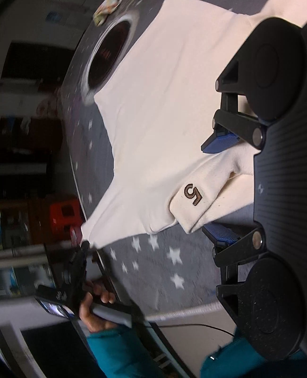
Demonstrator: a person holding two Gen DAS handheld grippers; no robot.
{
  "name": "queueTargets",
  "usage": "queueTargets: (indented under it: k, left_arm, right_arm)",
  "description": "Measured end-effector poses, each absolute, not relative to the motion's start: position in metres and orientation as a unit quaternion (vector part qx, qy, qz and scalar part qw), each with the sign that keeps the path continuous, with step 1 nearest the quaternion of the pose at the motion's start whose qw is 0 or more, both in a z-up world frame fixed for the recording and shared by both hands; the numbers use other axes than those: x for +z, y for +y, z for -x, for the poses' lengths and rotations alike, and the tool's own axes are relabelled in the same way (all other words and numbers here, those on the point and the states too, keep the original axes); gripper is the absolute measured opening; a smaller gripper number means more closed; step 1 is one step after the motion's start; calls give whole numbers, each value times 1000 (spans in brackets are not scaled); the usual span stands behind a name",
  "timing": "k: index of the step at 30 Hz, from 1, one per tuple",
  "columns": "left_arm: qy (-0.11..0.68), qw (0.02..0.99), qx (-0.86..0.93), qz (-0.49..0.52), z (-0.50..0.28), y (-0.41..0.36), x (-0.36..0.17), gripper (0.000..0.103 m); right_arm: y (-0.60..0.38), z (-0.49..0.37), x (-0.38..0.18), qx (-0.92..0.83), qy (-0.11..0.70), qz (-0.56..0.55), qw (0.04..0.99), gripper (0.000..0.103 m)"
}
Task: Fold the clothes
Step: 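Fold the held sleeve across the shirt body with the left gripper, release, then grasp the shirt side with the right gripper, fold it over the body, release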
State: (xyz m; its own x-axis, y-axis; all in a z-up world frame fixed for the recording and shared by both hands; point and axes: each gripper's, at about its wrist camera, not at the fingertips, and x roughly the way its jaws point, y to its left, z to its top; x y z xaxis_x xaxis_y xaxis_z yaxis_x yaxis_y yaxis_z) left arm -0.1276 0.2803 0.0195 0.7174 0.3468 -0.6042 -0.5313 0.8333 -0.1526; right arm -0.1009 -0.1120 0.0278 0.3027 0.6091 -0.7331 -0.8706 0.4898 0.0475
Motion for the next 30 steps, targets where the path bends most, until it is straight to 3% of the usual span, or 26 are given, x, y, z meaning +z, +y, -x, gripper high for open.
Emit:
queueTargets:
  k: [9,15,19,30]
  left_arm:
    - [304,916,229,129,138,275,28,23]
    - [283,936,175,115,136,242,46,36]
    - [285,950,91,95,129,195,51,42]
    - [302,947,-102,46,111,73,55,47]
  right_arm:
    - [-158,108,47,443,365,99,813,66]
    - [-225,107,56,324,357,36,875,64]
    - [-273,100,48,213,362,-8,907,56]
    - [-381,82,20,-16,352,-97,931,47]
